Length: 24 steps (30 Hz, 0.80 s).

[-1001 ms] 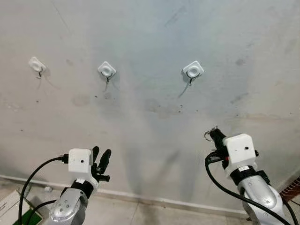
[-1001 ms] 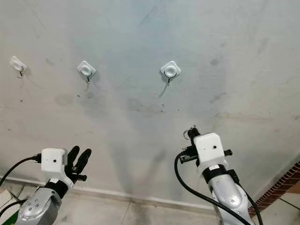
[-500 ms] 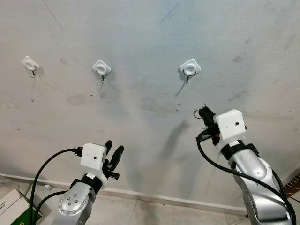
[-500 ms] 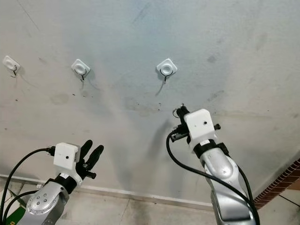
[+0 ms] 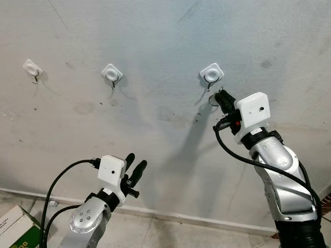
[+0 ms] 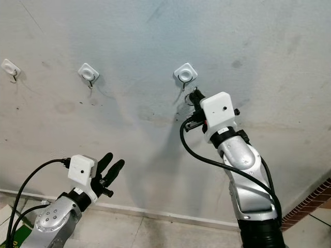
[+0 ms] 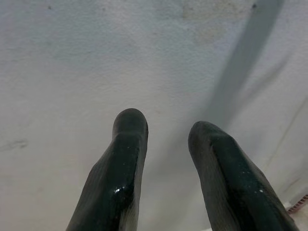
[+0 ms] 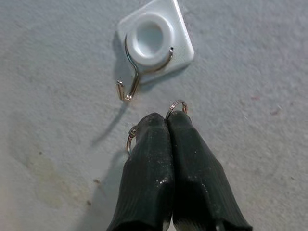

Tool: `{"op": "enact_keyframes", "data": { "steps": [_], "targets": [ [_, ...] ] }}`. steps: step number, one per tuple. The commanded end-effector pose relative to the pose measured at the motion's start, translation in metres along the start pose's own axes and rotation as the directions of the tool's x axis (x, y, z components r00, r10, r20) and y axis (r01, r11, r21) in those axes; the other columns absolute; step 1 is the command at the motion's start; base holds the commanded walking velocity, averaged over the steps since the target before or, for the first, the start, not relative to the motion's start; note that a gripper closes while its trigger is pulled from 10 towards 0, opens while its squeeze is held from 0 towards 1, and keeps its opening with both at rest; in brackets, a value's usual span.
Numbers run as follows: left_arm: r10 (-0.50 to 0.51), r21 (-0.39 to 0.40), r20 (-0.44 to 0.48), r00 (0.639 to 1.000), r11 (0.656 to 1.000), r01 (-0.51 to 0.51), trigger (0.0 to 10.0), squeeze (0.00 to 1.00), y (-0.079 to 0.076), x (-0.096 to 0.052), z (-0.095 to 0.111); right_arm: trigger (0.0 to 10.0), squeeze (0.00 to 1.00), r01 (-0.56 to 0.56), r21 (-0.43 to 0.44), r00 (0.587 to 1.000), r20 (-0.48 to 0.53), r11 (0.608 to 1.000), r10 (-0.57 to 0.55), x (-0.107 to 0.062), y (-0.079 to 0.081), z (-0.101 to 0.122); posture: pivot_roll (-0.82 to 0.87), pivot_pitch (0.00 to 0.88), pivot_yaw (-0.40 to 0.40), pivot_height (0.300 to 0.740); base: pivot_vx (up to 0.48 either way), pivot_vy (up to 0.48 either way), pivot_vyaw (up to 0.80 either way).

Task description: Hang keys on a hook

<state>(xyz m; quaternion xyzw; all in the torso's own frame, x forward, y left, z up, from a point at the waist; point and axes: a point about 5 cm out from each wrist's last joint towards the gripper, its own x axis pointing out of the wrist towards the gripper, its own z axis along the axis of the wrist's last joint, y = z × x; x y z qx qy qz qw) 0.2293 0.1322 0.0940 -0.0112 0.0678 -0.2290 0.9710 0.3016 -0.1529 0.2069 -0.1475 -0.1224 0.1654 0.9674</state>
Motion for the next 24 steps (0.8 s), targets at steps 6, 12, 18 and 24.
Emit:
{"op": "enact_keyframes", "data": {
  "steps": [6, 12, 18, 24],
  "targets": [
    [-0.019, 0.018, -0.012, 1.0, 1.0, 0.02, 10.0, 0.0, 0.001, 0.003, -0.001, 10.0, 0.0, -0.071, 0.002, 0.994, 0.082, 0.998, 0.07, -0.002, -0.001, 0.015, -0.05, 0.0, 0.092, 0.74, 0.0, 0.0, 0.0],
    [-0.026, 0.022, -0.012, 1.0, 0.999, 0.026, 10.0, 0.0, 0.001, 0.004, -0.002, 10.0, 0.0, -0.122, 0.013, 0.989, 0.092, 0.992, 0.12, -0.009, 0.002, 0.019, -0.06, 0.0, 0.093, 0.74, 0.0, 0.0, 0.0],
    [-0.064, 0.012, 0.021, 0.998, 0.998, 0.064, 10.0, 0.0, -0.003, 0.008, 0.002, 10.0, 0.0, -0.16, 0.062, 0.981, 0.117, 0.985, 0.152, -0.01, 0.005, 0.028, -0.06, 0.0, 0.095, 0.74, 0.0, 0.0, 0.0],
    [-0.143, -0.002, 0.104, 0.984, 0.99, 0.144, 10.0, 0.0, -0.013, 0.011, 0.016, 10.0, 0.0, -0.163, 0.092, 0.981, 0.125, 0.982, 0.151, -0.007, 0.006, 0.032, -0.06, 0.0, 0.095, 0.74, 0.0, 0.0, 0.0]
  ]
}}
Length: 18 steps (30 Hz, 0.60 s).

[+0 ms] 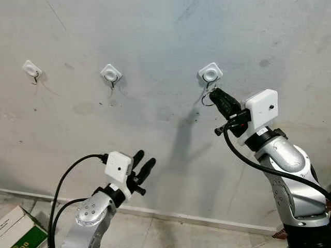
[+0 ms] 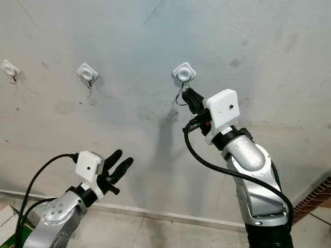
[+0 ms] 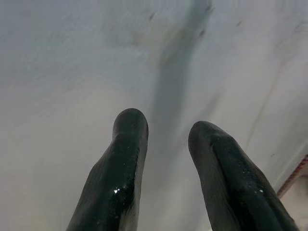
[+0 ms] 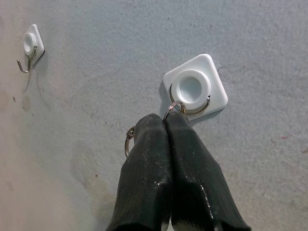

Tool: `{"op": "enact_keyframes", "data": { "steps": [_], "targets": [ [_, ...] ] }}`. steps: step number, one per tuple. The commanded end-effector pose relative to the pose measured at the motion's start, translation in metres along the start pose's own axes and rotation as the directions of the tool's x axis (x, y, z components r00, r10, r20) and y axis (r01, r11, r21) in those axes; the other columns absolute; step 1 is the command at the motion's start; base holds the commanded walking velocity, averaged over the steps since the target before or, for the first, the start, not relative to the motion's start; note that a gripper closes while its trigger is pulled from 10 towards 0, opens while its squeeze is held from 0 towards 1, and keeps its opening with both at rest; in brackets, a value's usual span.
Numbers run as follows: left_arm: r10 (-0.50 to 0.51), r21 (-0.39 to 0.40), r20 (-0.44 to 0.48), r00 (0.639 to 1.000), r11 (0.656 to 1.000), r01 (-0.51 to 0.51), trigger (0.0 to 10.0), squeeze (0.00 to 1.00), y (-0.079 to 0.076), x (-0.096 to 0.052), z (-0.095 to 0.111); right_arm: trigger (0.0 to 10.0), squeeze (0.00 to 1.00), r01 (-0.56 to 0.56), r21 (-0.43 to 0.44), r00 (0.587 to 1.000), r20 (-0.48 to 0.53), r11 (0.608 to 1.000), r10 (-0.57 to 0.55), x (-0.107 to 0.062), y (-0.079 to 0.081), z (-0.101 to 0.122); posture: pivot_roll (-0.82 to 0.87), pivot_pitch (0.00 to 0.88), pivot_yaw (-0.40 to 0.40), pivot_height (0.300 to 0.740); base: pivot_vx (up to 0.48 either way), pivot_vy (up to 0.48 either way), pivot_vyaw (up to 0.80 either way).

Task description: Hang keys on a hook

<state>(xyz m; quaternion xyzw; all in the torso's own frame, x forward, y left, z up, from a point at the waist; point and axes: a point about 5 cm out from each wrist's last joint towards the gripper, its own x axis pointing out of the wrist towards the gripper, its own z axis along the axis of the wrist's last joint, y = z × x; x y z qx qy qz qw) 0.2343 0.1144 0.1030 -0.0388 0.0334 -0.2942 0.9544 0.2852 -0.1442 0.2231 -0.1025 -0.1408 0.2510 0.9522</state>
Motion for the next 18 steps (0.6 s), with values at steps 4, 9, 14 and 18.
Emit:
{"op": "enact_keyframes", "data": {
  "steps": [4, 9, 14, 18],
  "targets": [
    [-0.031, 0.007, 0.056, 0.998, 1.0, 0.03, 10.0, 0.0, -0.002, 0.005, 0.013, 10.0, 0.0, 0.0, 0.019, 1.0, 0.03, 1.0, 0.0, 0.004, 0.001, 0.009, -0.07, 0.0, 0.095, 0.74, 0.0, 0.0, 0.0],
    [-0.038, 0.045, 0.08, 0.996, 0.998, 0.034, 10.0, 0.0, -0.006, 0.009, 0.016, 10.0, 0.0, 0.01, 0.044, 0.999, 0.036, 0.999, -0.011, 0.008, 0.001, 0.01, -0.07, 0.0, 0.093, 0.74, 0.0, 0.0, 0.0],
    [-0.114, 0.085, 0.083, 0.99, 0.991, 0.107, 10.0, 0.0, -0.015, 0.01, 0.018, 10.0, 0.0, 0.01, 0.052, 0.999, 0.041, 0.999, -0.012, 0.012, 0.002, 0.011, -0.07, 0.0, 0.09, 0.74, 0.0, 0.0, 0.0],
    [-0.114, 0.098, 0.088, 0.99, 0.99, 0.105, 10.0, 0.0, -0.014, 0.013, 0.018, 10.0, 0.0, 0.025, 0.061, 0.999, 0.044, 0.998, -0.028, 0.016, 0.003, 0.011, -0.07, 0.0, 0.09, 0.74, 0.0, 0.0, 0.0]
  ]
}}
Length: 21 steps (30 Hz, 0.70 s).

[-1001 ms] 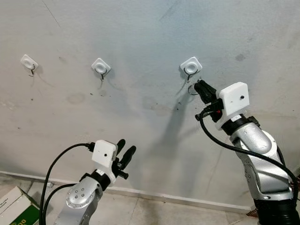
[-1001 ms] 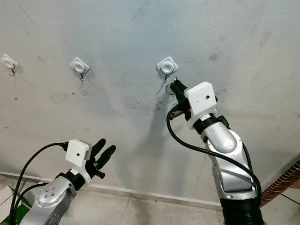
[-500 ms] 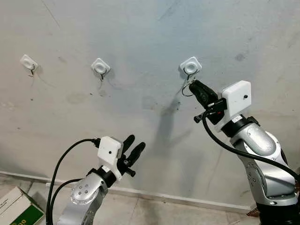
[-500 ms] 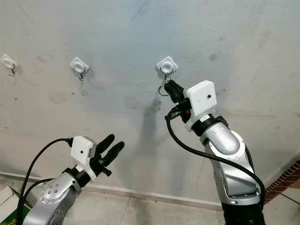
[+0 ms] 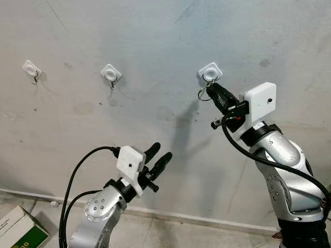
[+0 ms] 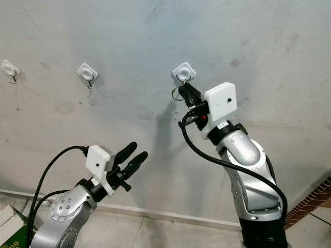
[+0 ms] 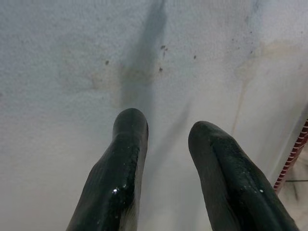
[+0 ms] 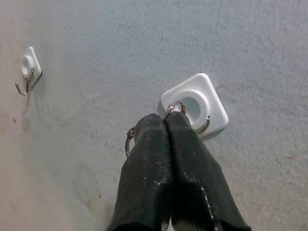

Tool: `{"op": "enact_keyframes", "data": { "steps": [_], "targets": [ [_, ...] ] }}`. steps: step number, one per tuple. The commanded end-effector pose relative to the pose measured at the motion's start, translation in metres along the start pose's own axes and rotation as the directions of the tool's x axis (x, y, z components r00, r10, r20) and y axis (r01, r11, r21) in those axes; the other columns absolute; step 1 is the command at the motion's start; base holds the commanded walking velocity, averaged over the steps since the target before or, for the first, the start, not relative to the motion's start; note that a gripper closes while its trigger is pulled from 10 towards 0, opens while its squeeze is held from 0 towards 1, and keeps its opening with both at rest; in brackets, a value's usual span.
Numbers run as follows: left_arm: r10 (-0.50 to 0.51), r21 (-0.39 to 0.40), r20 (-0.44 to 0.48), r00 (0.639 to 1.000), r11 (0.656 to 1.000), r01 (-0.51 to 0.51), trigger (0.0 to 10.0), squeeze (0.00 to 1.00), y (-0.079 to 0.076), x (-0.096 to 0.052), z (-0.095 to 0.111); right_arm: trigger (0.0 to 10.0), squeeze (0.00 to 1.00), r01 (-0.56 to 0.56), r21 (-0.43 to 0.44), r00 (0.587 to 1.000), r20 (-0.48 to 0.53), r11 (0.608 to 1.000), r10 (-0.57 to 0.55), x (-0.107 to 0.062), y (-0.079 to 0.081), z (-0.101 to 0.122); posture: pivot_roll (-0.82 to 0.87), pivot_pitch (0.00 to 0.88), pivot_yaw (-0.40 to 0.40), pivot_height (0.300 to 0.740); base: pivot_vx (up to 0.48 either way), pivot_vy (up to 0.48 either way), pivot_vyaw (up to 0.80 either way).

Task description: Hang keys on a hook

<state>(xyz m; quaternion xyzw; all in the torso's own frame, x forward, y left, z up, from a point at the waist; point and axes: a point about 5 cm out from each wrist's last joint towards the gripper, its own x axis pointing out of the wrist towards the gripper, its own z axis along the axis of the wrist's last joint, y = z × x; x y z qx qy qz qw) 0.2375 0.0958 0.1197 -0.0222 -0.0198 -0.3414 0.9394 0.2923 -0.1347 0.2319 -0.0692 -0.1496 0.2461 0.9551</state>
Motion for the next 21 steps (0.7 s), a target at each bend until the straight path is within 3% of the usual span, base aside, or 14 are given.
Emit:
{"op": "enact_keyframes", "data": {
  "steps": [1, 21],
  "targets": [
    [-0.011, 0.031, 0.006, 1.0, 0.999, 0.011, 10.0, 0.0, 0.002, 0.001, 0.003, 10.0, 0.0, 0.009, 0.002, 1.0, 0.012, 1.0, -0.009, 0.004, 0.0, 0.003, -0.07, 0.0, 0.09, 0.74, 0.0, 0.0, 0.0],
    [-0.016, 0.06, 0.024, 1.0, 0.998, 0.015, 10.0, 0.0, -0.001, 0.006, 0.002, 10.0, 0.0, 0.148, 0.025, 0.989, -0.013, 0.989, -0.148, 0.012, -0.004, -0.008, -0.07, 0.0, 0.088, 0.74, 0.0, 0.0, 0.0]
  ]
}}
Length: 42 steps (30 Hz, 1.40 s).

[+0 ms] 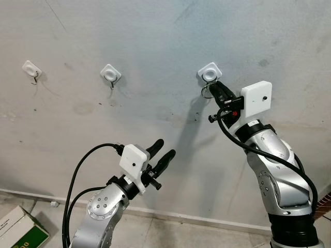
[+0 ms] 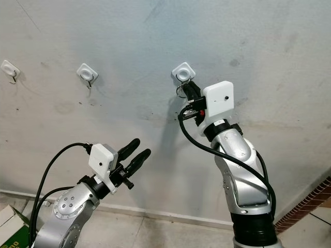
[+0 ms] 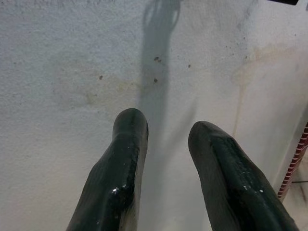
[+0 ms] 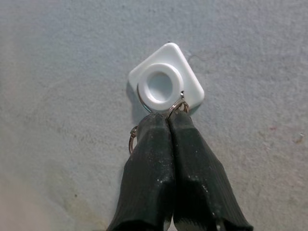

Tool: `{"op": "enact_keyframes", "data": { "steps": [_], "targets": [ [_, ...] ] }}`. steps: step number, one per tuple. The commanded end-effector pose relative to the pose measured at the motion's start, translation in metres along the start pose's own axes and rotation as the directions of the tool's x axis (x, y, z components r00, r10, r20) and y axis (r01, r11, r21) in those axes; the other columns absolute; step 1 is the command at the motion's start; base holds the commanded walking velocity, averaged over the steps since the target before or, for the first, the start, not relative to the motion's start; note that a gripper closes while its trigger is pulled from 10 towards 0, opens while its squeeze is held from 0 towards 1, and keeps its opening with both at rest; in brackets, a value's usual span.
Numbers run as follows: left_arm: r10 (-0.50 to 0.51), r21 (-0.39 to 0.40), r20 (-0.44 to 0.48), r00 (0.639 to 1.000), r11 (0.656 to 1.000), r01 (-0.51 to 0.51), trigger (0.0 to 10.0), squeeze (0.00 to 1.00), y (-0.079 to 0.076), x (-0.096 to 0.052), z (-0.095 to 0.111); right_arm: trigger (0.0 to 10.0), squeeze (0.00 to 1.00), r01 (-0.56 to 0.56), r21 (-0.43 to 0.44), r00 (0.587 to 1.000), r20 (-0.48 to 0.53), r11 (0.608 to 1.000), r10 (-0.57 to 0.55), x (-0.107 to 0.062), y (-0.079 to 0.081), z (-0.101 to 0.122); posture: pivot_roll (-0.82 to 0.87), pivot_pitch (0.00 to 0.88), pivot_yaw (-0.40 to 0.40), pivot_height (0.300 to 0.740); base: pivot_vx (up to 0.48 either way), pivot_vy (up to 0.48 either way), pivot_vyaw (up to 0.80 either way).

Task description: Hang keys on a hook

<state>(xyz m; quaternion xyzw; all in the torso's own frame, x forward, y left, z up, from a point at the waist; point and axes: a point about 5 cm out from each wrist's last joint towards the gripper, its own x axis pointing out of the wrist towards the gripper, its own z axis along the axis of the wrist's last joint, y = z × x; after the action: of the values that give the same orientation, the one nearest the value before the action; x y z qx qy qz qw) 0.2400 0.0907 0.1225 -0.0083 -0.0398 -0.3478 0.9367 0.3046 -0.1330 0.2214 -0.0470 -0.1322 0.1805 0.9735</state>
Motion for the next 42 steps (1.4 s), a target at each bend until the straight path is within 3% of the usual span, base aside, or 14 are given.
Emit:
{"op": "enact_keyframes", "data": {
  "steps": [1, 16, 37, 38, 39, 40, 42],
  "targets": [
    [0.0, 0.021, -0.003, 1.0, 1.0, 0.0, 10.0, 0.0, 0.002, 0.001, 0.0, 10.0, 0.0, 0.012, -0.005, 1.0, 0.026, 1.0, -0.012, 0.004, -0.001, 0.006, -0.07, 0.0, 0.088, 0.74, 0.0, 0.0, 0.0],
    [0.051, 0.045, 0.096, 0.994, 0.997, -0.055, 10.0, 0.0, 0.003, 0.016, 0.021, 10.0, 0.0, 0.02, 0.018, 1.0, -0.005, 1.0, -0.02, 0.004, 0.002, -0.005, -0.07, 0.0, 0.085, 0.74, 0.0, 0.0, 0.0],
    [0.063, 0.047, 0.149, 0.987, 0.996, -0.07, 10.0, 0.0, 0.004, 0.023, 0.039, 10.0, 0.0, 0.038, 0.053, 0.998, -0.047, 0.998, -0.035, 0.001, 0.002, -0.017, -0.07, 0.0, 0.084, 0.74, 0.0, 0.0, 0.0],
    [0.062, 0.047, 0.149, 0.987, 0.996, -0.07, 10.0, 0.0, 0.004, 0.023, 0.039, 10.0, 0.29, 0.039, 0.054, 0.998, -0.049, 0.998, -0.036, 0.001, 0.001, -0.018, -0.07, 0.0, 0.084, 0.74, 0.0, 0.0, 0.0],
    [0.062, 0.047, 0.15, 0.987, 0.996, -0.07, 10.0, 0.0, 0.004, 0.023, 0.039, 10.0, 0.93, 0.039, 0.057, 0.998, -0.05, 0.998, -0.037, 0.0, 0.001, -0.018, -0.07, 0.0, 0.084, 0.74, 0.0, 0.0, 0.0],
    [0.062, 0.047, 0.149, 0.987, 0.996, -0.07, 10.0, 0.0, 0.004, 0.023, 0.038, 10.0, 1.0, 0.04, 0.062, 0.998, -0.051, 0.997, -0.036, 0.0, 0.001, -0.019, -0.07, 0.0, 0.084, 0.74, 0.0, 0.0, 0.0],
    [0.062, 0.048, 0.148, 0.987, 0.996, -0.07, 10.0, 0.0, 0.004, 0.024, 0.038, 10.0, 1.0, 0.041, 0.063, 0.998, -0.051, 0.997, -0.038, 0.0, 0.001, -0.019, -0.07, 0.0, 0.084, 0.74, 0.0, 0.0, 0.0]
  ]
}}
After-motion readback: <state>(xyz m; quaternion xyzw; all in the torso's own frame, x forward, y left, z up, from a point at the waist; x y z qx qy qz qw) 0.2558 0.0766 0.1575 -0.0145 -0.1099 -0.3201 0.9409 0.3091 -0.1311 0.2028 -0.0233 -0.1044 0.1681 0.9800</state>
